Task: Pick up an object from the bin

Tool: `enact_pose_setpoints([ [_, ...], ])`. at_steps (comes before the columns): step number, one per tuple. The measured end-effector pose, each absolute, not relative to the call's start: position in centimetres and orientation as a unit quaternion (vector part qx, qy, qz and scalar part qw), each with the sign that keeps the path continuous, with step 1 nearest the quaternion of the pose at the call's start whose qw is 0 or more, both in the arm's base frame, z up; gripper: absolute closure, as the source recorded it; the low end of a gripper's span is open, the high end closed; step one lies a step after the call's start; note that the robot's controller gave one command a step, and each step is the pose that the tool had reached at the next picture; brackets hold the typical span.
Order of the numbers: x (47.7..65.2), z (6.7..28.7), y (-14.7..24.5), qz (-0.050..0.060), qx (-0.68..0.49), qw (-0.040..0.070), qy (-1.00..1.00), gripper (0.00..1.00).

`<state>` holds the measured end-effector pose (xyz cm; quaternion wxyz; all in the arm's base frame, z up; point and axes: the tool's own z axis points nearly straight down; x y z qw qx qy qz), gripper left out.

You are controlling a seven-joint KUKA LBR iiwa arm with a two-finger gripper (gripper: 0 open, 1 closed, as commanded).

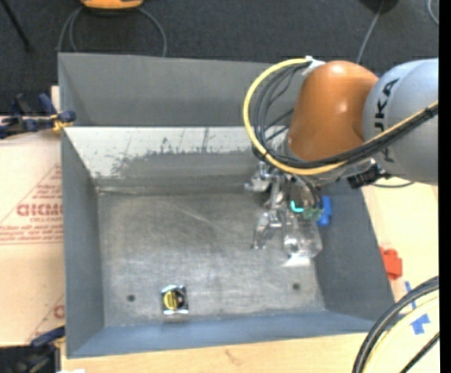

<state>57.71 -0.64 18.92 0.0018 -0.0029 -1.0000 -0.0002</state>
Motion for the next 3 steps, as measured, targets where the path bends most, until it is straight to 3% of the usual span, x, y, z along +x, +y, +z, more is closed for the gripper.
enact_pose_setpoints([
  [1,57.9,19.4,-0.7,0.0,-0.003,-0.002,-1.0,1.0],
  [2,53.4,21.1,7.9,-0.001,0.026,-0.001,-1.0,1.0],
  [3,53.0,15.3,8.0,0.001,0.055,0.001,-0.999,1.0],
])
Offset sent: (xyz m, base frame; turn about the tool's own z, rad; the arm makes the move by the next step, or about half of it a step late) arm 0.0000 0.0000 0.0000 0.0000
